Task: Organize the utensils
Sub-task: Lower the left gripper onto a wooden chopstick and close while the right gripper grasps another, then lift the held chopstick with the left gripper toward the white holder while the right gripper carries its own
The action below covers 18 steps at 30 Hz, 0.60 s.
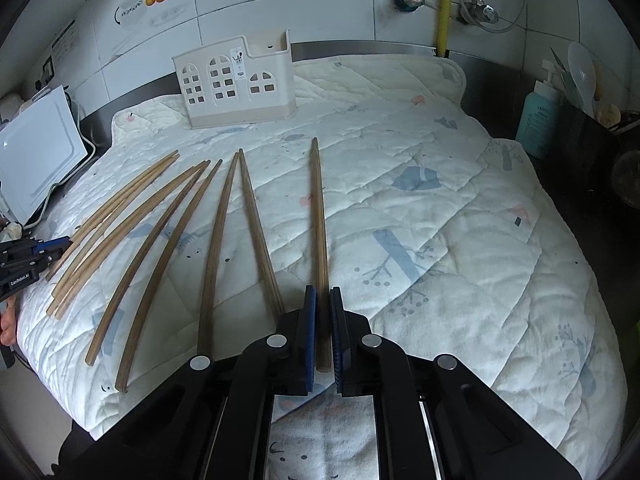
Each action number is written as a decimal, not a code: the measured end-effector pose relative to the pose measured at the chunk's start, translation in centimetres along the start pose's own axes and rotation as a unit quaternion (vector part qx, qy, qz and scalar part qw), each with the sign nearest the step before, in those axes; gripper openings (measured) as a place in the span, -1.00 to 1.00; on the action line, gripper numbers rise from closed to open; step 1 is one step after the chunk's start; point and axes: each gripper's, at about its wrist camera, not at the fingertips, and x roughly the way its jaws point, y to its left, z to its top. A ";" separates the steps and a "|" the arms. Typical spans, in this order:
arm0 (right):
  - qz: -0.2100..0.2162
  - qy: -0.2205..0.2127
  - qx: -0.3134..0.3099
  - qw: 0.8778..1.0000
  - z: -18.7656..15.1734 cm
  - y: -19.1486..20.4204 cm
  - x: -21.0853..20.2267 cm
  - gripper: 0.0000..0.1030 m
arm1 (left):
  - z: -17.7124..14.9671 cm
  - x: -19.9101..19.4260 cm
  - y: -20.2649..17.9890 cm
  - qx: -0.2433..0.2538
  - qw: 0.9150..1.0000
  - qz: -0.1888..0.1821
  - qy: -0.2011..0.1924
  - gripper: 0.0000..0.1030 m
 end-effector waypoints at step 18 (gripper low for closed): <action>-0.015 -0.070 -0.032 0.997 2.5 2.0 -5.7 -0.88 | 1.3 -4.0 0.4 -0.056 0.996 -0.027 -0.057 -0.91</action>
